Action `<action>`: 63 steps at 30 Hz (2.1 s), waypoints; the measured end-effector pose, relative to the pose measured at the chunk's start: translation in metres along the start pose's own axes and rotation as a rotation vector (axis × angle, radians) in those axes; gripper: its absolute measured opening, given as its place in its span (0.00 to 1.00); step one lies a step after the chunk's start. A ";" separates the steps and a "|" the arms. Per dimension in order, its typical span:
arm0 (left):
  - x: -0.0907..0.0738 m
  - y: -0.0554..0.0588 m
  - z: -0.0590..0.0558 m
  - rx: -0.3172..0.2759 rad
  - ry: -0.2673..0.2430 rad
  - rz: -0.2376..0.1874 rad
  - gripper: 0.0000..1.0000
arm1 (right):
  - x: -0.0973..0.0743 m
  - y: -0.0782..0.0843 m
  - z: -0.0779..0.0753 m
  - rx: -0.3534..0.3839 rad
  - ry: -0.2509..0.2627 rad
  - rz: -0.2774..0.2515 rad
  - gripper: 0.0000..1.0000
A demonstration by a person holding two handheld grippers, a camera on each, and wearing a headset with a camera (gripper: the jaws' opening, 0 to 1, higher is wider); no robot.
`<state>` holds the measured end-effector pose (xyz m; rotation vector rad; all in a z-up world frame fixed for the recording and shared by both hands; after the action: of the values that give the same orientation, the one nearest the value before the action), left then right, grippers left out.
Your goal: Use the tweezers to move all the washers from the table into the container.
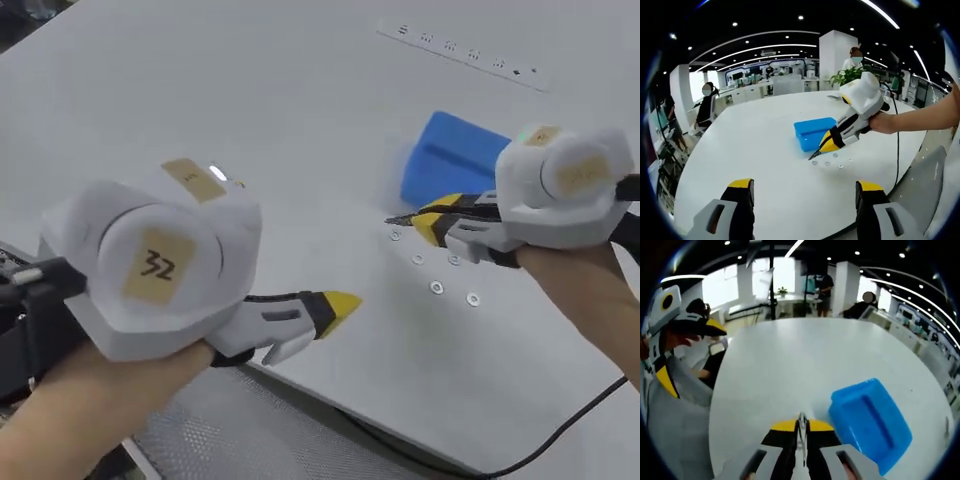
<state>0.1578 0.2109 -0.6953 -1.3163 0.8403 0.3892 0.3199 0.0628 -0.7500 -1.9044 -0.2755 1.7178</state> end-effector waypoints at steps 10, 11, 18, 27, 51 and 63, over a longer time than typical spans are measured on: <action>0.007 -0.007 0.000 0.056 0.028 0.002 0.82 | -0.021 0.000 0.011 -0.107 0.006 0.096 0.01; 0.007 -0.007 -0.001 0.057 0.035 0.000 0.82 | -0.020 0.002 0.015 -0.121 -0.010 0.122 0.01; 0.008 -0.005 -0.002 0.067 0.048 -0.001 0.81 | -0.016 0.012 0.034 -0.249 -0.053 0.282 0.01; 0.005 0.002 0.004 0.046 0.031 0.005 0.80 | -0.006 0.005 0.030 -0.279 -0.091 0.325 0.01; 0.004 0.005 0.004 0.028 0.009 0.006 0.79 | -0.002 0.010 0.035 0.064 -0.044 -0.010 0.01; 0.004 0.008 0.007 0.005 0.005 0.011 0.83 | -0.003 -0.005 0.003 0.134 -0.012 -0.093 0.03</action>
<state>0.1571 0.2193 -0.7036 -1.3090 0.8524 0.3923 0.3177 0.0661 -0.7448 -1.7578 -0.2435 1.6451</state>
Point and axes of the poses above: the centre of the closed fingertips' face, and the gripper's own axes: x roughly forward along the fingers, z roughly to its left, y roughly out of its underside, the point moved 8 cm from there along -x, roughly backward along the fingers, and after that the axes turned 14 degrees about z, right-handed, at the moved point
